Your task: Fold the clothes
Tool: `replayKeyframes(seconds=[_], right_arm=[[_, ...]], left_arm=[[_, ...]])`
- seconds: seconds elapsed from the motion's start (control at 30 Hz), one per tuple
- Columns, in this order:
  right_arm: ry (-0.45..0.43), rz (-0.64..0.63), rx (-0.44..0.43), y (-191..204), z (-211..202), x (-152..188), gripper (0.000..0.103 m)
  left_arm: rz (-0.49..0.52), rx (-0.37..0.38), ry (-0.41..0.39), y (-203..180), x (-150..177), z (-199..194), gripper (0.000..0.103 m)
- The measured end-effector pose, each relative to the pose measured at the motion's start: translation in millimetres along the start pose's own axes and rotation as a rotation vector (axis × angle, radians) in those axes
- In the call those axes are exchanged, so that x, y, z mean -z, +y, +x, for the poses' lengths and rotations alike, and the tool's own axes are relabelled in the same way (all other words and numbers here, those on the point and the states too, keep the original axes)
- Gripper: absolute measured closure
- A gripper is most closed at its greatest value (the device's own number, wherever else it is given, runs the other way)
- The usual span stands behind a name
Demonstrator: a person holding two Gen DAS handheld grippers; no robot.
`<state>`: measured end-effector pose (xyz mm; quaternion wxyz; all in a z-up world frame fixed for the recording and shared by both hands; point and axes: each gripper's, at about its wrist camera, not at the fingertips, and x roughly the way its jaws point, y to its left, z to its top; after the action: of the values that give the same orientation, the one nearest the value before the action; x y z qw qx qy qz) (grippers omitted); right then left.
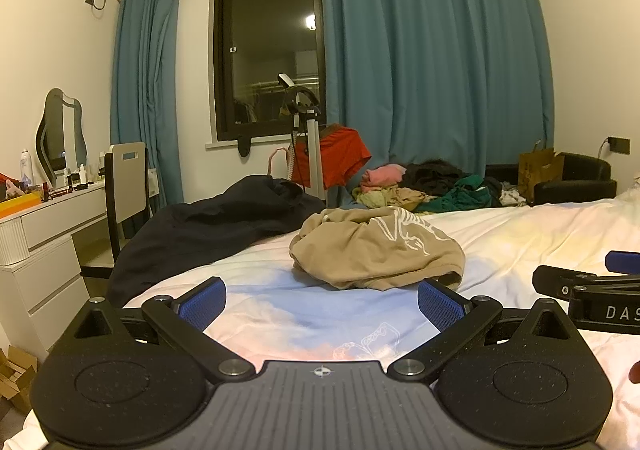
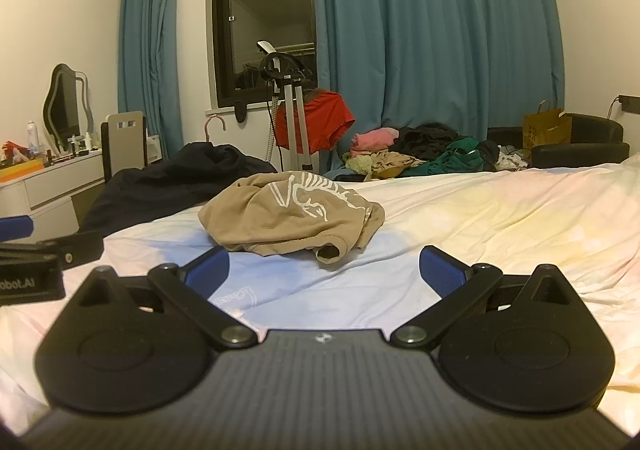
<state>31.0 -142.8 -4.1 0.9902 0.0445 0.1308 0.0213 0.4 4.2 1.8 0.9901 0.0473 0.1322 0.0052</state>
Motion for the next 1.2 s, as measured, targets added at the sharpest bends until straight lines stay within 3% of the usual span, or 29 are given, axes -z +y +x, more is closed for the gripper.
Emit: replayKeyframes(seconds=[0.1, 0.2, 0.37, 0.47, 0.57, 0.73, 0.9, 1.0, 1.13, 1.2], right_arm=[[-0.017, 0.008, 0.015, 0, -3, -3, 0.0], [-0.093, 0.028, 0.05, -1, -12, -17, 0.0], [-0.235, 0.063, 0.137, -13, -24, -66, 0.0], [-0.311, 0.068, 0.123, -28, -24, -80, 0.0], [-0.3, 0.088, 0.08, -46, -13, -73, 0.0], [-0.138, 0.176, 0.089, -72, 24, -38, 0.0], [-0.138, 0.135, 0.131, -72, 53, -27, 0.0], [-0.14, 0.14, 0.14, -74, 75, -22, 0.0], [-0.057, 0.193, 0.133, -81, 110, -6, 0.0], [-0.028, 0.207, 0.152, -83, 121, 2, 0.0]], left_arm=[[0.015, -0.008, -0.005, -1, 1, 1, 0.0], [0.037, -0.005, -0.016, -2, 3, 5, 0.0], [0.099, 0.039, 0.011, -13, 5, 35, 0.0], [0.166, 0.064, 0.07, -24, 5, 75, 0.0], [0.244, 0.061, 0.109, -40, 7, 120, 0.0], [0.39, 0.033, 0.139, -66, 23, 198, 0.0], [0.535, 0.021, 0.156, -86, 45, 263, 0.0], [0.64, 0.003, 0.097, -100, 55, 286, 0.0], [0.86, -0.18, -0.169, -122, 72, 298, 0.0], [0.874, -0.293, -0.287, -124, 69, 301, 0.0]])
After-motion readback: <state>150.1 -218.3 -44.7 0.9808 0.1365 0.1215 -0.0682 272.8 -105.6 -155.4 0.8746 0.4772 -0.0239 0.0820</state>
